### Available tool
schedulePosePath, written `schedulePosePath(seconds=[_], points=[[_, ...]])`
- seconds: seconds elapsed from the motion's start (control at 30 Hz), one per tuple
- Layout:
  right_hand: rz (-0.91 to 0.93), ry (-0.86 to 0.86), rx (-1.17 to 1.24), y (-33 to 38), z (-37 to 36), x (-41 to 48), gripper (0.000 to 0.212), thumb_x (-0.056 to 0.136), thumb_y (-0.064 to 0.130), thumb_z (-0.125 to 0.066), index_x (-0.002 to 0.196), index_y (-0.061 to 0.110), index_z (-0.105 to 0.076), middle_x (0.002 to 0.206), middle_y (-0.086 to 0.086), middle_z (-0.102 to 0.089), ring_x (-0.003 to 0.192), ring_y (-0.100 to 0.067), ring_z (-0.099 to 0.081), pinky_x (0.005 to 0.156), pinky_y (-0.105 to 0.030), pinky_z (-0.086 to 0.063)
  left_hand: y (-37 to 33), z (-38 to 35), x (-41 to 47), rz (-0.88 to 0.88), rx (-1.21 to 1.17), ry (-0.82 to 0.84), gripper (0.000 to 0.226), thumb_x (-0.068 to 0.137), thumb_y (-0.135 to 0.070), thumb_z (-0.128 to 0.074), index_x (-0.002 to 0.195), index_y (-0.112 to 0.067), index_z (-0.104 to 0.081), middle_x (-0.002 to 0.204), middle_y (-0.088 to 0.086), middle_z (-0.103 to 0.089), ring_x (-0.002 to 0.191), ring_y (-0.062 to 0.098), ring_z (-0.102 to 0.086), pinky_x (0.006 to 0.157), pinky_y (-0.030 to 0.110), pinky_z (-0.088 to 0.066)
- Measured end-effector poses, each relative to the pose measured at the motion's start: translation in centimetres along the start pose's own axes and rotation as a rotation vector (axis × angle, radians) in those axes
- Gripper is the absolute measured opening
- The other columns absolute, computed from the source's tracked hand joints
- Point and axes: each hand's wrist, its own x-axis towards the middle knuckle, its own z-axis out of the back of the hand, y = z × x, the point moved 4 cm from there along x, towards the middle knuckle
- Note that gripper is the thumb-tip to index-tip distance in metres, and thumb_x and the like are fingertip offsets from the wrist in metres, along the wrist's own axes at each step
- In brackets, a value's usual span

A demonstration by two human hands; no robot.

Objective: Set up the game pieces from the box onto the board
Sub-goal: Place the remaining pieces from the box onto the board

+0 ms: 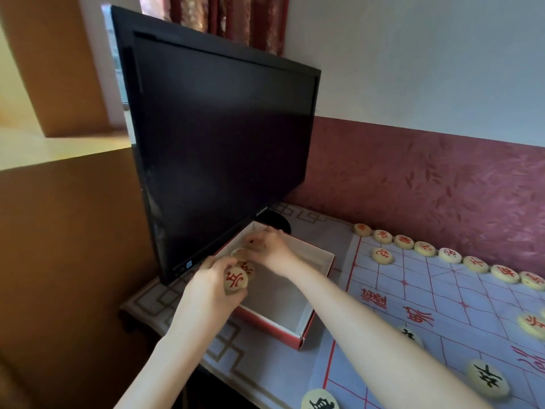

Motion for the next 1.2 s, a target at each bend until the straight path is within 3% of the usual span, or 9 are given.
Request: schedulePosePath(seconds=[0.1,0.2,0.33,0.47,0.57,0.73,0.93,1.07,1.2], points=[[0.039,0.022,-0.320,0.2,-0.3,0.8,0.052,0.082,0.052,-0.060,0.126,0.025,-0.056,0.134,-0.006,-0.037,0.124,-0.026,-0.024,0.100,-0.036,-0.031,0.6,0.0,0.0,0.019,-0.033,0.002,0.057,0.071,-0.021,-0.077,0.122,-0.021,-0.053,0.121,-0.002,-0.054,0.108,0.016,-0.055,0.089,0.028,-0.049],[0.029,0.100,-0.429,-0.1,-1.0,1.1,0.059,0.084,0.056,-0.052,0.135,0.028,-0.046,0.140,-0.004,-0.028,0.130,-0.026,-0.017,0.107,-0.038,-0.025,1.1,-0.1,0.0,0.025,-0.048,-0.001,0.056,0.069,-0.021,-0.078,0.119,-0.023,-0.052,0.119,-0.003,-0.056,0.107,0.014,-0.057,0.088,0.028,-0.050],[0.012,0.106,-0.332,-0.5,-0.9,0.6,0.054,0.084,0.051,-0.057,0.130,0.024,-0.050,0.137,-0.001,-0.027,0.131,-0.022,-0.015,0.107,-0.036,-0.025,1.2,-0.4,0.3,0.005,-0.049,-0.002,0.055,0.068,-0.022,-0.078,0.118,-0.023,-0.053,0.116,-0.005,-0.058,0.104,0.012,-0.057,0.085,0.024,-0.049],[0.022,0.103,-0.131,-1.1,0.4,-0.3,0.047,0.073,0.039,-0.074,0.114,0.030,-0.053,0.125,0.004,-0.035,0.128,-0.020,-0.027,0.107,-0.037,-0.032,1.2,-0.8,0.4,-0.001,-0.039,0.006,0.054,0.069,-0.022,-0.078,0.117,-0.024,-0.054,0.115,-0.007,-0.057,0.103,0.012,-0.057,0.086,0.026,-0.050],[-0.012,0.046,-0.002,-1.8,1.8,-1.1,0.054,0.069,0.030,-0.079,0.115,0.027,-0.050,0.119,0.001,-0.042,0.118,-0.019,-0.040,0.093,-0.028,-0.040,1.1,-1.0,0.5,-0.008,-0.049,0.009,0.053,0.069,-0.022,-0.078,0.117,-0.024,-0.056,0.113,-0.008,-0.057,0.104,0.012,-0.056,0.087,0.029,-0.051],[0.083,-0.027,-0.010,-2.3,3.9,-2.4,0.054,0.070,0.014,-0.078,0.118,0.018,-0.052,0.112,0.000,-0.047,0.109,-0.017,-0.040,0.077,-0.021,-0.035,0.2,-1.3,0.8,-0.031,-0.081,-0.005,0.050,0.069,-0.019,-0.078,0.115,-0.021,-0.057,0.107,-0.010,-0.056,0.100,0.009,-0.056,0.085,0.024,-0.048],[0.100,-0.089,-0.040,-3.8,7.4,-4.8,0.055,0.071,0.015,-0.077,0.119,0.020,-0.051,0.121,-0.001,-0.048,0.118,-0.020,-0.044,0.099,-0.035,-0.041,-2.9,-2.9,1.8,-0.062,-0.066,0.047,0.052,0.070,-0.024,-0.076,0.119,-0.021,-0.057,0.118,-0.003,-0.056,0.103,0.013,-0.057,0.085,0.026,-0.048],[0.085,-0.149,-0.052,-5.5,10.6,-6.9,0.052,0.071,0.010,-0.073,0.117,0.019,-0.051,0.121,-0.001,-0.049,0.117,-0.020,-0.044,0.099,-0.037,-0.040,-5.8,-4.7,2.6,-0.092,-0.054,0.076,0.049,0.071,-0.028,-0.076,0.117,-0.022,-0.058,0.114,-0.002,-0.059,0.102,0.016,-0.057,0.088,0.031,-0.048],[0.019,-0.217,-0.010,-8.1,13.8,-9.5,0.051,0.068,0.010,-0.076,0.112,0.024,-0.053,0.117,0.000,-0.054,0.111,-0.018,-0.051,0.095,-0.040,-0.045,-9.0,-6.9,3.1,-0.182,-0.077,0.102,0.046,0.071,-0.027,-0.075,0.114,-0.021,-0.060,0.109,-0.001,-0.061,0.098,0.016,-0.058,0.081,0.024,-0.046]])
